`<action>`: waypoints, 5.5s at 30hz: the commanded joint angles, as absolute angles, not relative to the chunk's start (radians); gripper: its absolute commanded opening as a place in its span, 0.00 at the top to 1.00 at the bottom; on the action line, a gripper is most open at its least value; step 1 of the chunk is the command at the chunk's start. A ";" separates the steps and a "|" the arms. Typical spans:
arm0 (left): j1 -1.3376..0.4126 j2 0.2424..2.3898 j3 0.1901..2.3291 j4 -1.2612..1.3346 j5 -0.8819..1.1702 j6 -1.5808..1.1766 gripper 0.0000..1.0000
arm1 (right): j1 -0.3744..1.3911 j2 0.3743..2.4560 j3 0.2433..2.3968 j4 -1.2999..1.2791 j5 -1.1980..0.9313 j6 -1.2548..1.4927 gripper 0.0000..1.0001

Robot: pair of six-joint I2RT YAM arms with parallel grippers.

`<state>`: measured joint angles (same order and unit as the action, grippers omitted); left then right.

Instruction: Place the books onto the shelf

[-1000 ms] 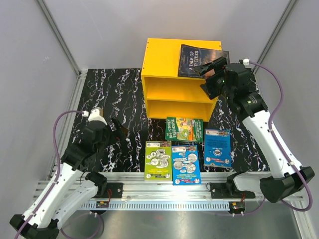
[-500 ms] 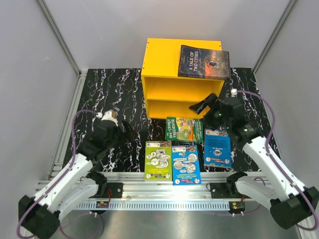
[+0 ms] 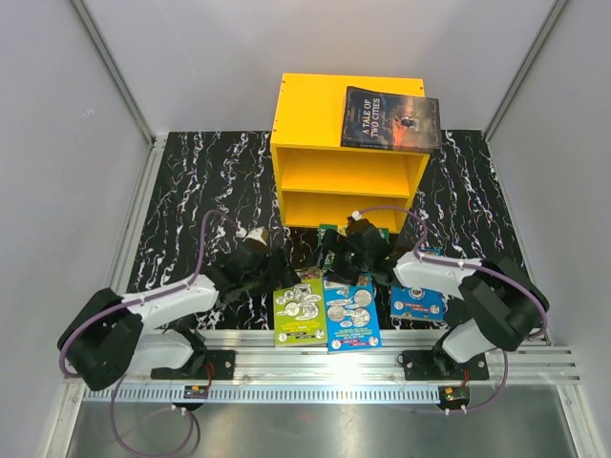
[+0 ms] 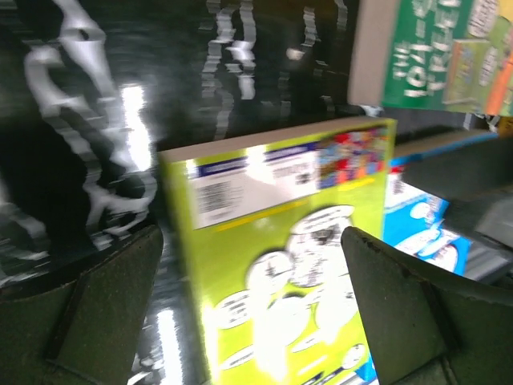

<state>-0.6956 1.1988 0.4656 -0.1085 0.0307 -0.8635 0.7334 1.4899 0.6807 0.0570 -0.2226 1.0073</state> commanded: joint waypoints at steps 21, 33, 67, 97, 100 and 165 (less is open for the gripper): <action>-0.813 1.285 0.557 -0.050 -0.032 -0.930 0.08 | 0.784 1.711 0.630 0.297 -0.266 1.036 0.02; -0.813 1.338 0.594 -0.051 -0.044 -0.925 0.09 | 0.931 1.560 0.762 -0.075 -0.080 1.002 0.02; -0.813 1.370 0.583 -0.034 -0.074 -0.916 0.12 | 0.962 1.327 0.690 0.158 -0.150 1.149 0.33; -0.810 1.270 0.583 -0.133 -0.115 -0.900 0.10 | 1.006 1.447 0.577 0.149 -0.061 1.112 1.00; -0.811 1.183 0.595 -0.190 -0.144 -0.865 0.07 | 1.006 1.328 0.586 0.031 -0.005 1.097 1.00; -1.327 1.282 1.101 -0.186 -0.989 0.210 1.00 | 1.005 0.301 0.621 -0.828 0.488 1.109 0.05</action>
